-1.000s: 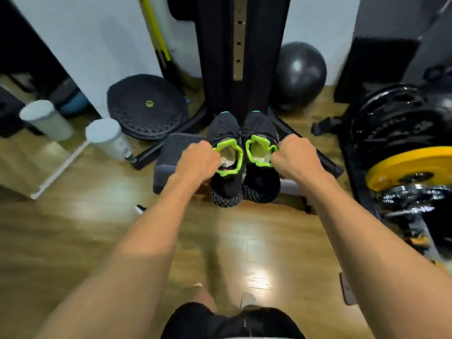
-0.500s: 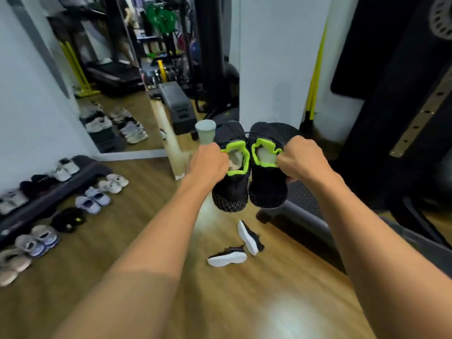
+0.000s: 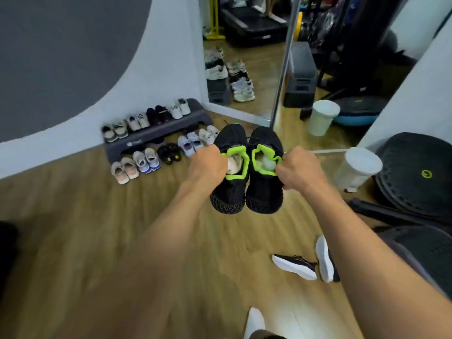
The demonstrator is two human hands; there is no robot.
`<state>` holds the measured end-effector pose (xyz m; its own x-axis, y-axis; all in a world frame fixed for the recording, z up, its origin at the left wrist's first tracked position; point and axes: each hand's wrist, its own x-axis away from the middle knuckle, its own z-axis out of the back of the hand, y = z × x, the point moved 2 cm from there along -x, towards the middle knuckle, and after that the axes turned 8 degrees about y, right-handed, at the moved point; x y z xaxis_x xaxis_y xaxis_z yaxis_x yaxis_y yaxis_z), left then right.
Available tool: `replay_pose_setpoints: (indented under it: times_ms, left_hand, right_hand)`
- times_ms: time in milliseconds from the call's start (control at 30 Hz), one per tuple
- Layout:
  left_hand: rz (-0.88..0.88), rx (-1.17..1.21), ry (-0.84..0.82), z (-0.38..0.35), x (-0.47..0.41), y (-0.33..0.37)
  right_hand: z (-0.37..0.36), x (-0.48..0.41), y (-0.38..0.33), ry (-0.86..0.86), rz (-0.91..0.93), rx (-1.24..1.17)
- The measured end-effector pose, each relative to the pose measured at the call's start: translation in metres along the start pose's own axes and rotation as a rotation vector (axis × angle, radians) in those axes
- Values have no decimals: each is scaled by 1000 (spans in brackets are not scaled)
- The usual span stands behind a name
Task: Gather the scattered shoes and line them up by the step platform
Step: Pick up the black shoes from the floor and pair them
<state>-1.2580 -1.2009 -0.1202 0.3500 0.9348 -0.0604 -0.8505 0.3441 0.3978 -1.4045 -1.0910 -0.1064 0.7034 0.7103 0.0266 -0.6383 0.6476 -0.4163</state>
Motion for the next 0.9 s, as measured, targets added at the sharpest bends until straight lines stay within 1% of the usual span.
replay_pose_setpoints:
  times_ms: [200,300,467,567,700,900]
  left_hand:
    - [268,29,62,-2,-60,-105]
    - [369,31,102,4,-85,-162]
    - [510,69,106,8,-135,-262]
    - [587,102,96,9,-166,-319]
    - [675,71,75,11,-206,-382]
    - [722,97,-3,2,-279,-470]
  right_hand:
    - [-75,-62,-99,-116,257,38]
    - [-117,-83,-155,-201,336,22]
    - [-194,-116,-248,-297,375,1]
    - [-236,-130,-304,-336,403,64]
    - [-288,-149,-366,-408,456,109]
    - [-371,-191,-440,-507,478,146]
